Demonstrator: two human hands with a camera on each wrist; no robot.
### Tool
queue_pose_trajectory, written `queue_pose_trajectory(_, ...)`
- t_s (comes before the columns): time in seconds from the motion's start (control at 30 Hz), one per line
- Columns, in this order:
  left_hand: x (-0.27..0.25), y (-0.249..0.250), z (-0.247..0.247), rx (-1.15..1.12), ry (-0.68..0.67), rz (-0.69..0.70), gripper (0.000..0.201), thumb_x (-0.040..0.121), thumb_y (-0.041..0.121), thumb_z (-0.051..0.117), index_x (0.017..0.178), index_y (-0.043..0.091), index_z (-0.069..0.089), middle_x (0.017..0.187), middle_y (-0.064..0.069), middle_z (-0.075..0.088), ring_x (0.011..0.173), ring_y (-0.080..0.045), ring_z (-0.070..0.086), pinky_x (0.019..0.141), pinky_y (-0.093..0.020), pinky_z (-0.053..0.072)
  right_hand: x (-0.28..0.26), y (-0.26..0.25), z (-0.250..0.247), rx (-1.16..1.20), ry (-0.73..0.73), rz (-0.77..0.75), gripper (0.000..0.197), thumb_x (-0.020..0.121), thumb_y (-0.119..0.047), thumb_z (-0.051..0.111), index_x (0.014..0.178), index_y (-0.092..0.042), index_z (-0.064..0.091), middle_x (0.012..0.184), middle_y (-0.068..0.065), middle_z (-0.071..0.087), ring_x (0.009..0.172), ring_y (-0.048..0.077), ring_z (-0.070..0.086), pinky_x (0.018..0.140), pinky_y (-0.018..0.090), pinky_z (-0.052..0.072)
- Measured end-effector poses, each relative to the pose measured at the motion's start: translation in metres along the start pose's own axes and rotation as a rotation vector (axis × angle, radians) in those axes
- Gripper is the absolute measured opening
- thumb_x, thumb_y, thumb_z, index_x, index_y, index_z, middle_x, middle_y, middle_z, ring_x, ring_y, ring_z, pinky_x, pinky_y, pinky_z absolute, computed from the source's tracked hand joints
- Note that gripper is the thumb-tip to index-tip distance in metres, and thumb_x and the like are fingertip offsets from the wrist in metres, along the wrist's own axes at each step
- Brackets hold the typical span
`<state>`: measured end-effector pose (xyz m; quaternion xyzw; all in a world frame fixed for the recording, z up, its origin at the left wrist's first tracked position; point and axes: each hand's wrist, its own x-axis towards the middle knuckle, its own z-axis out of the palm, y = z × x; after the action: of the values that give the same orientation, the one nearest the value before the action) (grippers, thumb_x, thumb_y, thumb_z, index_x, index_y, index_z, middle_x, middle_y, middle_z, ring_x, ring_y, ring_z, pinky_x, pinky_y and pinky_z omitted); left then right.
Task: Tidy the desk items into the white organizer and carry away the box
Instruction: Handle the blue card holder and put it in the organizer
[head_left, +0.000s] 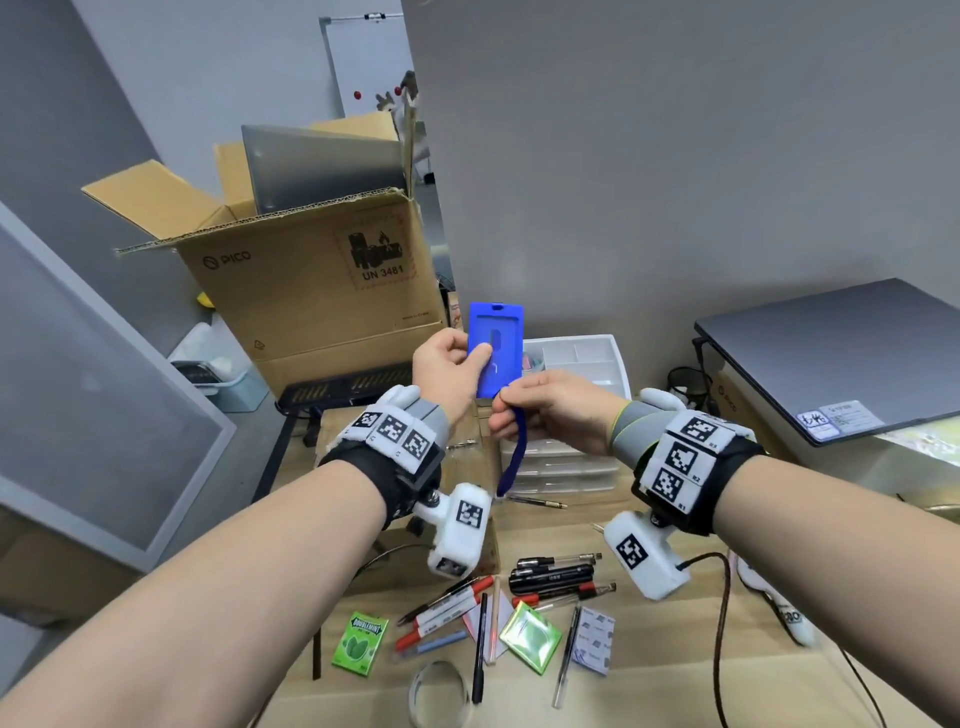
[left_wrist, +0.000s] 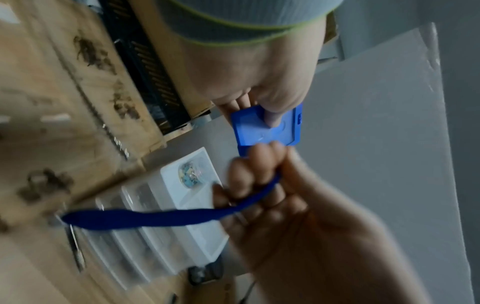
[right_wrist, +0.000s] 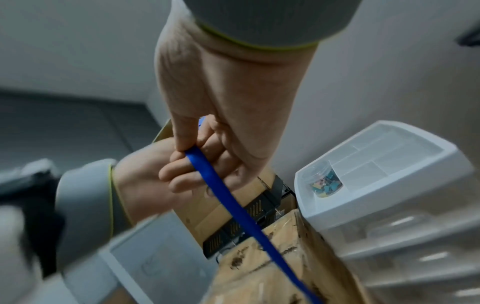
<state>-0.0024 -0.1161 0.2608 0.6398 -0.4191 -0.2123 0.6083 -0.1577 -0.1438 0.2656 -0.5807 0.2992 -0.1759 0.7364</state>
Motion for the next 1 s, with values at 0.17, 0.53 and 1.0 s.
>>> queue_pose_trajectory(0.17,-0.008,-0.006,-0.009,0.362,-0.306,0.29,0.008,0.086,0.013,0.064,0.078,0.016,0.062,0.069,0.0,0.066,0.064,-0.019,0.055,0.064,-0.029,0.047,0.002,-0.017,-0.004,0.243,0.094,0.033,0.019,0.097,-0.011,0.049,0.082,-0.008,0.061,0.057,0.0,0.049,0.051,0.014,0.048,0.062,0.025,0.044)
queue_pose_trajectory(0.53,-0.016,-0.022,-0.017,0.409,-0.367,0.231,0.007,0.089,0.012,0.061,0.085,0.017,0.061,0.076,-0.002,0.067,0.072,-0.023,0.061,0.067,-0.034,0.05,0.009,-0.041,-0.014,0.486,0.305,0.159,0.022,0.093,-0.007,0.043,0.073,-0.012,0.051,0.045,-0.009,0.034,0.034,0.006,0.039,0.058,0.023,0.042)
queue_pose_trajectory(1.0,-0.018,-0.027,-0.029,0.341,-0.61,0.004,0.013,0.076,0.025,0.065,0.087,0.019,0.06,0.083,-0.006,0.074,0.07,-0.017,0.065,0.077,-0.046,0.056,0.011,-0.047,-0.022,0.337,0.392,0.332,0.026,0.09,-0.007,0.038,0.069,-0.01,0.053,0.043,-0.012,0.031,0.03,0.004,0.037,0.051,0.023,0.041)
